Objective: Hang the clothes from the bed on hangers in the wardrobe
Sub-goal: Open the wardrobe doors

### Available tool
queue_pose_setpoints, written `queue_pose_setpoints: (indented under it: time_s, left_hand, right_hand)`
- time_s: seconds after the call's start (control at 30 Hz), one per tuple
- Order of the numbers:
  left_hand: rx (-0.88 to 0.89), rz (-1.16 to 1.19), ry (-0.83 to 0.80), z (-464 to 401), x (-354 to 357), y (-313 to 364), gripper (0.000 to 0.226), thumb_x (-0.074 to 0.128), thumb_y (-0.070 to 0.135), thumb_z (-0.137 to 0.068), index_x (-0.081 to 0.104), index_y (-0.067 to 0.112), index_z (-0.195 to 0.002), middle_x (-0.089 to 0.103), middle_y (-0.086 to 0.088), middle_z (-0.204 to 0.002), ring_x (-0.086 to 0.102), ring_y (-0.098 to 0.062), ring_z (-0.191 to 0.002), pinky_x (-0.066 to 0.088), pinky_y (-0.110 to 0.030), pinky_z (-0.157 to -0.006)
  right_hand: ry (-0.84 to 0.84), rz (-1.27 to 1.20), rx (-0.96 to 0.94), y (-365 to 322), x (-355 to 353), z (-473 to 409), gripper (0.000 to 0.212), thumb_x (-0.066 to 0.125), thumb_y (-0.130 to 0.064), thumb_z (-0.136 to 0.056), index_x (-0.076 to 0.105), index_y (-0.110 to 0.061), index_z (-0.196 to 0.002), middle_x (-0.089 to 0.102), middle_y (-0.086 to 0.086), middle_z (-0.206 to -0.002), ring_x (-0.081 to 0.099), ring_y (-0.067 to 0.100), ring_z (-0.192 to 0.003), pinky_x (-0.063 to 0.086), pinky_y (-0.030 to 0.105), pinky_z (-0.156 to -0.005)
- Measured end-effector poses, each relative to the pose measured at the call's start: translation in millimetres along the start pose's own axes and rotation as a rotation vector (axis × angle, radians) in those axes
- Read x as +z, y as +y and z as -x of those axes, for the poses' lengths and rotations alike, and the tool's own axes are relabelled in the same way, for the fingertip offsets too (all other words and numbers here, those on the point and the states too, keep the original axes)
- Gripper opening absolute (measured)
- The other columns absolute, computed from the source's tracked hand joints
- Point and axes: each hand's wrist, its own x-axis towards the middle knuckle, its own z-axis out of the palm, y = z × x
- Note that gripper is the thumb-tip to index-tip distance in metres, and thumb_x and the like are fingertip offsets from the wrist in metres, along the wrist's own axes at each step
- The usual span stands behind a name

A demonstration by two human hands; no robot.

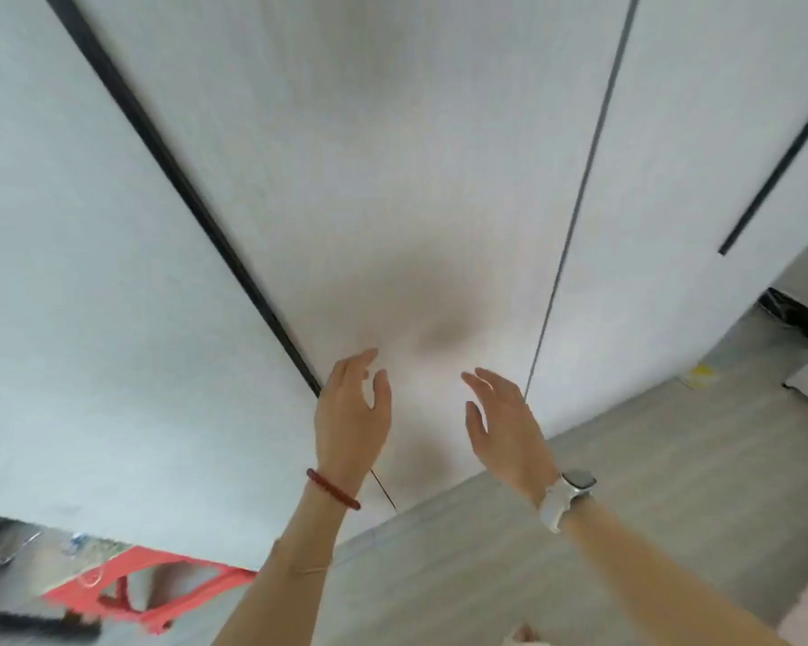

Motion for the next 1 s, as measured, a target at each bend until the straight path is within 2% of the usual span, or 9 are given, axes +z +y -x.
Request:
queue_pose_setpoints:
  time_s: [0.13, 0.27, 0.4, 0.53, 0.6, 0.67, 0.73, 0.87, 1.0]
  left_hand:
    - [0.016, 0.059, 0.514, -32.7, -58.0, 25.8, 0.026, 0.05, 0.029, -0.087, 0.059, 0.013, -0.105, 0.057, 0.005, -0.097, 0.055, -0.009, -0.077, 0.042, -0.016, -0.067]
    - [-0.061, 0.048, 0.753, -72.9, -110.3, 35.9, 0.03, 0.058, 0.032, -0.085, 0.053, 0.015, -0.108, 0.056, 0.009, -0.097, 0.056, -0.012, -0.082, 0.045, -0.029, -0.072]
    - [-0.108, -0.097, 0.75, -96.3, -129.7, 45.4, 0.017, 0.06, 0.03, -0.085, 0.057, 0.014, -0.089, 0.061, 0.002, -0.081, 0.058, -0.02, -0.076, 0.045, -0.034, -0.069]
    - [-0.045, -0.172, 0.688, -99.4, -130.8, 49.1, 0.023, 0.053, 0.018, -0.088, 0.042, 0.014, -0.069, 0.054, -0.004, -0.059, 0.05, -0.028, -0.055, 0.041, -0.035, -0.058]
    - [-0.048, -0.122, 0.658, -98.5, -133.7, 49.4, 0.024, 0.051, 0.017, -0.09, 0.04, 0.012, -0.069, 0.047, -0.002, -0.057, 0.046, -0.026, -0.054, 0.035, -0.031, -0.056]
    - [-0.048, -0.068, 0.628, -91.8, -137.2, 49.0, 0.024, 0.049, 0.019, -0.091, 0.041, 0.011, -0.07, 0.045, -0.001, -0.057, 0.044, -0.025, -0.056, 0.03, -0.029, -0.053]
    - [-0.019, -0.038, 0.608, -79.1, -140.5, 49.8, 0.024, 0.05, 0.021, -0.091, 0.042, 0.012, -0.07, 0.047, -0.002, -0.058, 0.043, -0.023, -0.058, 0.027, -0.027, -0.048]
    - [0.055, 0.086, 0.608, -22.6, -146.5, 60.1, 0.03, 0.054, 0.017, -0.09, 0.038, 0.017, -0.064, 0.04, 0.006, -0.057, 0.039, -0.012, -0.057, 0.031, -0.021, -0.051]
    - [0.105, 0.203, 0.6, 62.1, -173.3, 63.5, 0.034, 0.056, 0.02, -0.089, 0.036, 0.026, -0.062, 0.038, 0.011, -0.059, 0.039, -0.006, -0.059, 0.034, -0.012, -0.057]
  right_hand:
    - [0.204, -0.046, -0.383, -53.2, -28.4, -75.7, 0.043, 0.036, -0.019, -0.087, 0.049, -0.008, -0.126, 0.045, 0.018, -0.135, 0.04, 0.033, -0.125, 0.036, 0.043, -0.1]
    - [0.358, 0.115, -0.656, -120.2, -46.6, -128.9, 0.05, 0.042, -0.02, -0.083, 0.042, -0.015, -0.132, 0.033, 0.018, -0.144, 0.024, 0.035, -0.133, 0.021, 0.055, -0.107]
    - [0.363, 0.392, -0.651, -143.2, -41.9, -140.6, 0.071, 0.058, -0.027, -0.076, 0.029, -0.02, -0.141, 0.016, 0.016, -0.149, 0.017, 0.04, -0.135, 0.015, 0.065, -0.104]
    - [0.294, 0.427, -0.676, -140.1, -48.7, -140.5, 0.089, 0.072, -0.021, -0.063, 0.029, -0.02, -0.141, 0.017, 0.016, -0.149, 0.016, 0.04, -0.135, 0.02, 0.065, -0.103]
    - [0.229, 0.407, -0.688, -141.8, -59.1, -137.0, 0.076, 0.066, -0.023, -0.067, 0.036, -0.019, -0.137, 0.024, 0.016, -0.148, 0.019, 0.039, -0.134, 0.029, 0.063, -0.099]
    - [0.142, 0.283, -0.643, -141.0, -68.2, -124.8, 0.055, 0.045, -0.03, -0.078, 0.044, -0.015, -0.132, 0.035, 0.016, -0.143, 0.029, 0.038, -0.131, 0.039, 0.058, -0.096]
    - [0.054, 0.098, -0.591, -138.2, -74.0, -103.7, 0.059, 0.025, -0.037, -0.083, 0.046, -0.011, -0.132, 0.044, 0.014, -0.138, 0.038, 0.033, -0.128, 0.042, 0.048, -0.099]
    - [-0.056, -0.129, -0.573, -132.4, -77.6, -48.1, 0.042, 0.035, -0.029, -0.095, 0.046, -0.011, -0.132, 0.051, 0.004, -0.131, 0.043, 0.02, -0.123, 0.032, 0.022, -0.099]
    - [-0.251, -0.26, -0.616, -145.1, -68.9, 12.8, 0.058, 0.024, -0.052, -0.089, 0.038, -0.022, -0.138, 0.05, -0.006, -0.13, 0.044, 0.008, -0.119, 0.036, 0.019, -0.097]
